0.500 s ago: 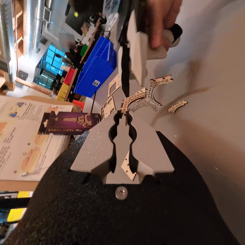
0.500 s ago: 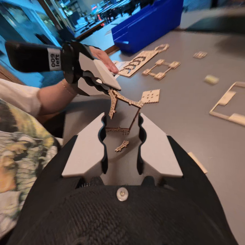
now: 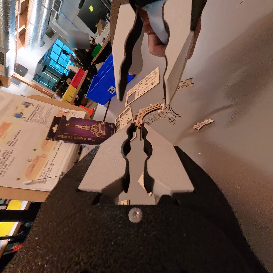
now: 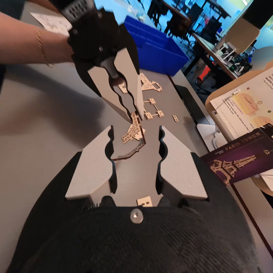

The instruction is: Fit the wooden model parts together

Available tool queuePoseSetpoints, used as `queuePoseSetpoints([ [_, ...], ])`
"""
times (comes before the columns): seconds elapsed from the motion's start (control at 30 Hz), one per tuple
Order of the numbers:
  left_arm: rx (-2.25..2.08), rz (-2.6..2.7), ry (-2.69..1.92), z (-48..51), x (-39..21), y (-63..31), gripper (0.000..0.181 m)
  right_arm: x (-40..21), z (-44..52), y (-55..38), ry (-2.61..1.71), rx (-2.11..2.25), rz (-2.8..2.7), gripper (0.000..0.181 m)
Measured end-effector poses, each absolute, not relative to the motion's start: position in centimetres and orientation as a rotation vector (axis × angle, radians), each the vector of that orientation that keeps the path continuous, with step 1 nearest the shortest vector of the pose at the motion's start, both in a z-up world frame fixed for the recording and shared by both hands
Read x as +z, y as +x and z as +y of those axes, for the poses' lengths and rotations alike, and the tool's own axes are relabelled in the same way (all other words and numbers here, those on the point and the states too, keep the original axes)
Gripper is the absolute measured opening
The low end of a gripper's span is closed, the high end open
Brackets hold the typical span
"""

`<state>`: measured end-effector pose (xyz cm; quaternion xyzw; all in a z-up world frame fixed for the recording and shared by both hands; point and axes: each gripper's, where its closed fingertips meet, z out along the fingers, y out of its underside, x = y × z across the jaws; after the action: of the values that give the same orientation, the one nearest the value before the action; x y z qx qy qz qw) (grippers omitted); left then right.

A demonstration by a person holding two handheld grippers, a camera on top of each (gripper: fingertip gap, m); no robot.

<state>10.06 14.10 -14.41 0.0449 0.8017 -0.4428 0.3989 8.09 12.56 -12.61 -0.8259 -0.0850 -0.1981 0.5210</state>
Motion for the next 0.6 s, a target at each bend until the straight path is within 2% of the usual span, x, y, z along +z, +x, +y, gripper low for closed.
queuePoseSetpoints([
  [0.4, -0.877, 1.973, 0.165, 13.9, -14.1, 10.0, 0.008, -14.4, 13.5, 9.2, -2.101, -0.718, -0.326, 0.035],
  [0.6, -0.853, 1.967, 0.177, 13.5, -14.3, 9.9, 0.008, -14.6, 13.8, 9.2, -2.127, -0.781, -0.377, 0.016],
])
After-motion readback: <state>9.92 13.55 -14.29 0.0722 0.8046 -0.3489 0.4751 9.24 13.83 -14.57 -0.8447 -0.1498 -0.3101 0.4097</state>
